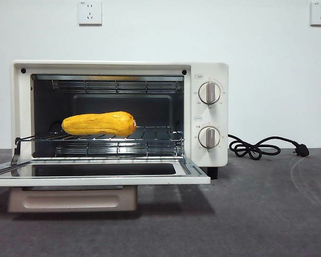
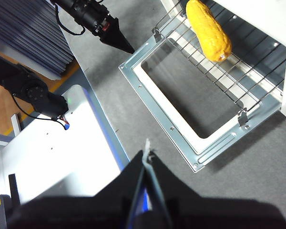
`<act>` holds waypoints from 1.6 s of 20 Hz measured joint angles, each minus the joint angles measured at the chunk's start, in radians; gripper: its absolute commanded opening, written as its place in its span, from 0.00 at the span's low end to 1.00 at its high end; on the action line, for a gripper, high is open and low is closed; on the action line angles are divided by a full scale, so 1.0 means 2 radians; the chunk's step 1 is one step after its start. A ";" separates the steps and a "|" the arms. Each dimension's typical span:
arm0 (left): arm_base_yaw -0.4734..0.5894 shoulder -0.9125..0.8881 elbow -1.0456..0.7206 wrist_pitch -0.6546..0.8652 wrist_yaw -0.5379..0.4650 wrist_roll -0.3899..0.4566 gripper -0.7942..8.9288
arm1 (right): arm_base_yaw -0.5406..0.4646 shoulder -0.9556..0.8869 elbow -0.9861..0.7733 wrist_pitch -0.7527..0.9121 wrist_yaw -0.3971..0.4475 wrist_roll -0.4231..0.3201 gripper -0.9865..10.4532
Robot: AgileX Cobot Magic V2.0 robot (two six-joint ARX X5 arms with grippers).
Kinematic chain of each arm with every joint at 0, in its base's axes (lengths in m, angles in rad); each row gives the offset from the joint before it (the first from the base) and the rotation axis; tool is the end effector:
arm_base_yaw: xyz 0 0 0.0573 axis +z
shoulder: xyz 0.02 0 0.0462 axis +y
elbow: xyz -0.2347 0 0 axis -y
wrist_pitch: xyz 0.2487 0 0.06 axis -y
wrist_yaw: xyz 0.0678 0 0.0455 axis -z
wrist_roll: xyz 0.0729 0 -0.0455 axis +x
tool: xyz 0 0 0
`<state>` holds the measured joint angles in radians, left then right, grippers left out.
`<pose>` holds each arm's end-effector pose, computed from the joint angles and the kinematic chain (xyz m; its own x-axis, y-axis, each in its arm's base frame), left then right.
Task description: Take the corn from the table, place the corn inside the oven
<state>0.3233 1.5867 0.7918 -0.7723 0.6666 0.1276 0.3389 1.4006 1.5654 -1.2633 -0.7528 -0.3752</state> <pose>0.2430 0.0339 0.0776 0.1991 -0.5854 -0.7859 -0.1249 0.7803 -0.6128 0.2388 0.1370 0.3270 0.0858 0.7552 -0.6499 -0.8064 0.4357 0.3998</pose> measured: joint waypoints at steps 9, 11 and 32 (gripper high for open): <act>-0.031 0.039 0.000 -0.023 0.032 0.021 0.07 | 0.000 0.000 0.000 0.000 0.000 -0.003 0.07; -0.031 0.040 0.000 -0.024 0.062 0.027 0.07 | 0.000 0.000 0.000 0.000 0.000 -0.003 0.07; -0.003 0.041 0.056 -0.039 0.290 0.039 0.07 | 0.000 0.000 0.000 -0.006 0.000 -0.003 0.07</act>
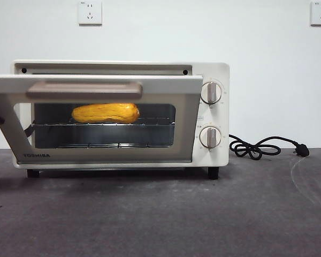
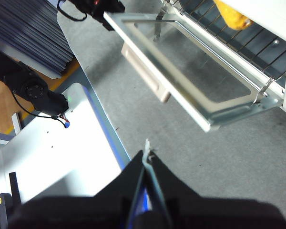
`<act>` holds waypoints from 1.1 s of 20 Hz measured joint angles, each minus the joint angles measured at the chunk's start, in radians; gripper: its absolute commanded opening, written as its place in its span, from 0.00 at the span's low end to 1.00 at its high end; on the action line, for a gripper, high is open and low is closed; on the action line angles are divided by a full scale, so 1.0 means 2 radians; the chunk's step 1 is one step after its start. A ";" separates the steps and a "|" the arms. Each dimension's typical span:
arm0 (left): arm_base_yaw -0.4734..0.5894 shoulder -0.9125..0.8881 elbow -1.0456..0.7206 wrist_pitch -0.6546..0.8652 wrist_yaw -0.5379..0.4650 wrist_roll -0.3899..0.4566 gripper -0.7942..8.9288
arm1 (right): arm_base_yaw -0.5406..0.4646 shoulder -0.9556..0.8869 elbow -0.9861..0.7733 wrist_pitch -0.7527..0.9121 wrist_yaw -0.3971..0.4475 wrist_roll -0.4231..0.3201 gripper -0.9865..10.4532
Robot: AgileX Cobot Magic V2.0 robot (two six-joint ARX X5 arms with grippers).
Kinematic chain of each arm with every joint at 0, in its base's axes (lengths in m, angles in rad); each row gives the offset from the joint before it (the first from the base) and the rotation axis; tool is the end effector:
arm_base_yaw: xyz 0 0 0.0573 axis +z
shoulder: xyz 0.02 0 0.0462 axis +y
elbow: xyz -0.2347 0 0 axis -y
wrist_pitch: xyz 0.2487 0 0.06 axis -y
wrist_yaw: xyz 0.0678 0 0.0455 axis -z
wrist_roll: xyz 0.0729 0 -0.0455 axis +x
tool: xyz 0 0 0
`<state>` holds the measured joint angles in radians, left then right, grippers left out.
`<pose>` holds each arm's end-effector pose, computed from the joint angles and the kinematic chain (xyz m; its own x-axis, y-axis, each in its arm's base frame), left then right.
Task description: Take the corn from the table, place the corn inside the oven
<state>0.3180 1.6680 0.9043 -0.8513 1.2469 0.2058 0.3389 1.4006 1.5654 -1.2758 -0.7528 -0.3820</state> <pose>0.2685 0.0156 0.1175 0.2831 -0.9049 -0.3180 0.0576 0.3469 -0.9361 0.2375 0.1366 0.3264 0.0781 0.7525 -0.6540 -0.8057 0.4340 0.4031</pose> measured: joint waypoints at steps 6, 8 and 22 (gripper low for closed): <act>0.000 0.000 0.077 0.000 0.003 -0.022 0.07 | 0.000 0.000 0.000 0.000 0.000 0.000 0.07; 0.000 0.000 0.099 0.000 0.005 -0.030 0.07 | 0.000 0.000 0.000 0.000 0.000 0.000 0.07; 0.000 0.000 0.152 -0.004 0.004 -0.051 0.07 | 0.000 0.000 0.000 0.008 0.000 0.000 0.07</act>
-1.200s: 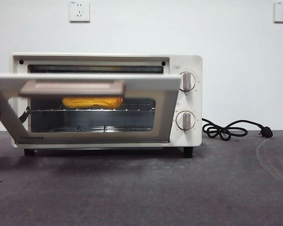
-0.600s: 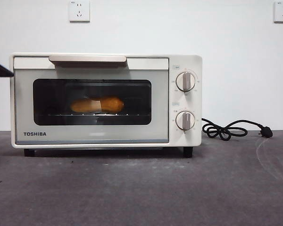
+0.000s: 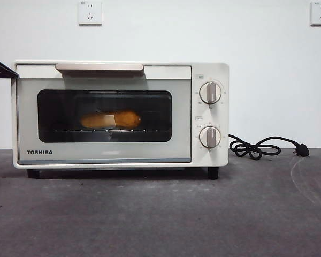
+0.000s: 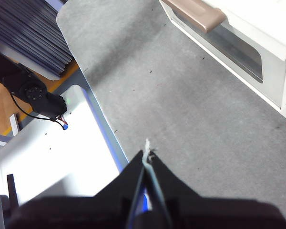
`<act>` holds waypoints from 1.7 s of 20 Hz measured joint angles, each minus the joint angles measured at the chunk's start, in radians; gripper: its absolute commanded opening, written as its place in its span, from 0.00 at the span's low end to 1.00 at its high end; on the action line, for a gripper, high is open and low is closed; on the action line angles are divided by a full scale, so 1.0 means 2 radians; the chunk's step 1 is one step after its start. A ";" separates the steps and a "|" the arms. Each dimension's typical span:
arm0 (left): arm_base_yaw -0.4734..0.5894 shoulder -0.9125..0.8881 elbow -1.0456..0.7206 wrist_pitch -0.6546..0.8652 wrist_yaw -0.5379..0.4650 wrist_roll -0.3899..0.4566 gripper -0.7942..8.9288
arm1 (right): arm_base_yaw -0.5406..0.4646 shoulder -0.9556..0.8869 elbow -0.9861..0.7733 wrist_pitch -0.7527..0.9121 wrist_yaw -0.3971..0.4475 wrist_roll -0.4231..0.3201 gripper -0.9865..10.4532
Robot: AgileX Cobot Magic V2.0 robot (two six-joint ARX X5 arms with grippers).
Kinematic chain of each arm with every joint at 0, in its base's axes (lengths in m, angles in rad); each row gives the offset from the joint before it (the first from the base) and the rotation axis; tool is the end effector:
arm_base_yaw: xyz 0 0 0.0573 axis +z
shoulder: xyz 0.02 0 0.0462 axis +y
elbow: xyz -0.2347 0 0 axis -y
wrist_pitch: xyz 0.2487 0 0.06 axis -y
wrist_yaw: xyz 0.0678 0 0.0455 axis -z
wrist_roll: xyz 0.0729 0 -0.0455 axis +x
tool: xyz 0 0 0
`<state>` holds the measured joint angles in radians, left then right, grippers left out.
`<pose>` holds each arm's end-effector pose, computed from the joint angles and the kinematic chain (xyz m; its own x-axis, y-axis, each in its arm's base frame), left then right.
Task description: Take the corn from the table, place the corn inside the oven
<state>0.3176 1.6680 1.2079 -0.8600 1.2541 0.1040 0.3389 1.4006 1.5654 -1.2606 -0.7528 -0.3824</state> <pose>0.3206 0.0325 0.1927 0.3702 -0.8786 -0.3017 0.2215 0.3989 -0.8898 0.2391 0.1371 0.3272 0.0875 0.7558 -0.6490 -0.8116 0.4318 0.3934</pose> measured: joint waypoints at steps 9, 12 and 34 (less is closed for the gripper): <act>0.000 0.000 0.000 0.019 -0.031 0.000 0.07 | 0.000 0.000 0.000 0.000 0.000 0.000 0.07; 0.000 0.000 0.000 0.012 -0.033 0.000 0.07 | 0.000 0.000 0.000 0.000 0.000 0.000 0.07; -0.107 -0.325 0.003 -0.122 -0.299 -0.004 0.07 | 0.000 0.000 0.000 0.000 0.010 0.000 0.07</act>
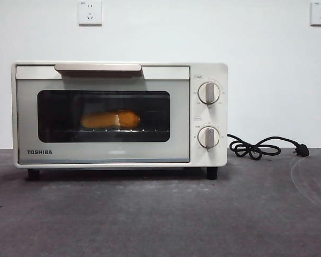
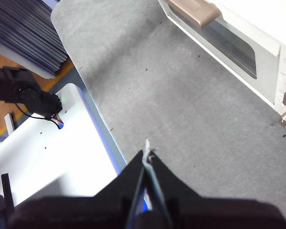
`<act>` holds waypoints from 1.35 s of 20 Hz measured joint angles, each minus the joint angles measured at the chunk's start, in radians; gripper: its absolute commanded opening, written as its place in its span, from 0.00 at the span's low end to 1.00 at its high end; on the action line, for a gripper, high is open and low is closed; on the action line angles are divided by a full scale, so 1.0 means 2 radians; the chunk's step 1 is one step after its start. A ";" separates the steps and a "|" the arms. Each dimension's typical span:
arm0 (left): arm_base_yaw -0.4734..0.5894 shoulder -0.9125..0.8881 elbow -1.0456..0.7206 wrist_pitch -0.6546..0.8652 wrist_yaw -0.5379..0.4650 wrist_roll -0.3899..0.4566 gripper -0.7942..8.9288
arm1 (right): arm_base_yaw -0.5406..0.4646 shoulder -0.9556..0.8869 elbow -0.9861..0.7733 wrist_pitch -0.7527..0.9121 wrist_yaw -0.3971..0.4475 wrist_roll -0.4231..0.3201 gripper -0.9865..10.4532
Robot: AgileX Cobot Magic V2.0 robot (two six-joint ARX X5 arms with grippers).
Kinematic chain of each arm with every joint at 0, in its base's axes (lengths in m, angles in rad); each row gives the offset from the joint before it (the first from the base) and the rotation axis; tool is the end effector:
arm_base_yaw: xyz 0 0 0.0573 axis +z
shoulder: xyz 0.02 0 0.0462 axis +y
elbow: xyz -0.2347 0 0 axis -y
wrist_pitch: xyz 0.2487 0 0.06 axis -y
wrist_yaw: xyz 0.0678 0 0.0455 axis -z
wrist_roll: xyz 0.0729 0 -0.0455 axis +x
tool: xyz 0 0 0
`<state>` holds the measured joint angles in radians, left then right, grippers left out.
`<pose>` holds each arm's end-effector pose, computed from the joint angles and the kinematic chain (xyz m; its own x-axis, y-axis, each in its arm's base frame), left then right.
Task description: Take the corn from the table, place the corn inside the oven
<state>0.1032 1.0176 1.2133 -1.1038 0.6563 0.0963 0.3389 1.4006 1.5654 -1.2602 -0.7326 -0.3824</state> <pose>0.2097 -0.0230 0.3114 0.5477 -0.5567 -0.6246 0.3658 0.8307 -0.4196 0.2399 0.1363 0.3263 0.0986 0.7439 -0.6610 -0.8100 0.4458 0.3809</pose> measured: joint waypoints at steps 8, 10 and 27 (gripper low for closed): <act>-0.143 -0.128 0.000 0.014 -0.152 -0.102 0.07 | 0.000 0.000 0.000 0.012 0.022 0.000 0.07; -0.160 -0.136 0.001 0.014 -0.160 -0.112 0.07 | 0.000 0.000 0.000 0.012 0.033 0.000 0.07; -0.170 -0.068 0.001 0.022 -0.170 -0.127 0.08 | 0.000 0.000 0.000 0.097 0.179 -0.002 0.07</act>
<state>-0.2375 0.8825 1.2156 -1.0607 0.3161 -0.1581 0.3389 1.4006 1.5654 -1.0660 -0.3748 -0.3862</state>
